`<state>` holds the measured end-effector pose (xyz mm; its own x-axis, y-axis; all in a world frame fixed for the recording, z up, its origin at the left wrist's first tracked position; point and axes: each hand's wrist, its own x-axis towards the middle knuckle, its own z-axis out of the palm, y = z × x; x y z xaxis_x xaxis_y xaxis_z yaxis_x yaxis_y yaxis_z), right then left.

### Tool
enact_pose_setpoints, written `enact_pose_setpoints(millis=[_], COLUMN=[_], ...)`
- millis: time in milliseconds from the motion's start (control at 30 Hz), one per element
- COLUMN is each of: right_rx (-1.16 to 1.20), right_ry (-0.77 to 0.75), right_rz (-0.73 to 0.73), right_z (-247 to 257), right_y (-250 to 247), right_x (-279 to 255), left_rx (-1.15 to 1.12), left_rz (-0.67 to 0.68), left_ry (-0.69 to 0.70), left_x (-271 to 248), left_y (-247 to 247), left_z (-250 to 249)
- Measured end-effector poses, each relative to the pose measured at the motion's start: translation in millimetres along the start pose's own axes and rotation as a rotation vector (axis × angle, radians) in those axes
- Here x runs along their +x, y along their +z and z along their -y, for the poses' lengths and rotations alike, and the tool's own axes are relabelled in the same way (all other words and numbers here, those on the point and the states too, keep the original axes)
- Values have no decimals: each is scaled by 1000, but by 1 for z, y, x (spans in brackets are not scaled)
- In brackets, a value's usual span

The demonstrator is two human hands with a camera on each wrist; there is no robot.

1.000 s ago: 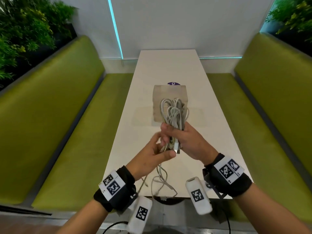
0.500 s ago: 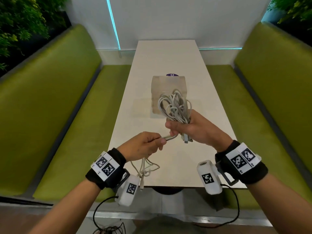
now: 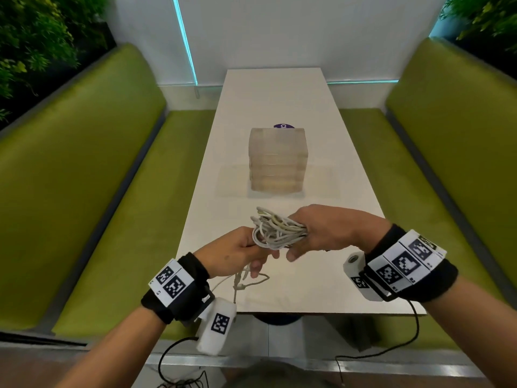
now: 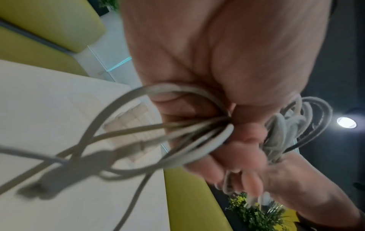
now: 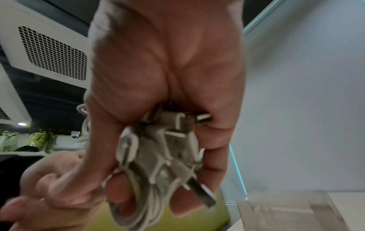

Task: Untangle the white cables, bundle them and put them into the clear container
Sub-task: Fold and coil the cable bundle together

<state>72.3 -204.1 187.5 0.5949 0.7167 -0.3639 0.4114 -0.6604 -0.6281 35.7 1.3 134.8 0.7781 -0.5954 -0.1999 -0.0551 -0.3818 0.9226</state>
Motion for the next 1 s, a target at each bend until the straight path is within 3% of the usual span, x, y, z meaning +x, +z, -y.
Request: enact_pose_setpoints(millis=[167, 267, 367, 467, 567, 733, 1000], right_rx=[-309, -464, -578, -721, -806, -759, -587], right_ry=[-40, -120, -198, -158, -103, -99, -17], right_rz=[-199, -275, -276, -143, -54, 22, 60], right_z=[-8, -18, -20, -11, -4, 0, 1], right_y=[5, 9, 13, 19, 23, 35, 43], right_x=[4, 0, 1, 11, 17, 21, 20], left_rx=[-40, -305, -521, -584, -287, 228, 222], left_rz=[90, 145, 139, 122, 240, 178, 211], left_ry=[57, 38, -139, -315, -267, -335, -266], left_x=[2, 1, 7, 11, 11, 15, 10], left_y=[-7, -17, -14, -5, 3, 5, 10], left_z=[-2, 1, -5, -10, -9, -8, -3])
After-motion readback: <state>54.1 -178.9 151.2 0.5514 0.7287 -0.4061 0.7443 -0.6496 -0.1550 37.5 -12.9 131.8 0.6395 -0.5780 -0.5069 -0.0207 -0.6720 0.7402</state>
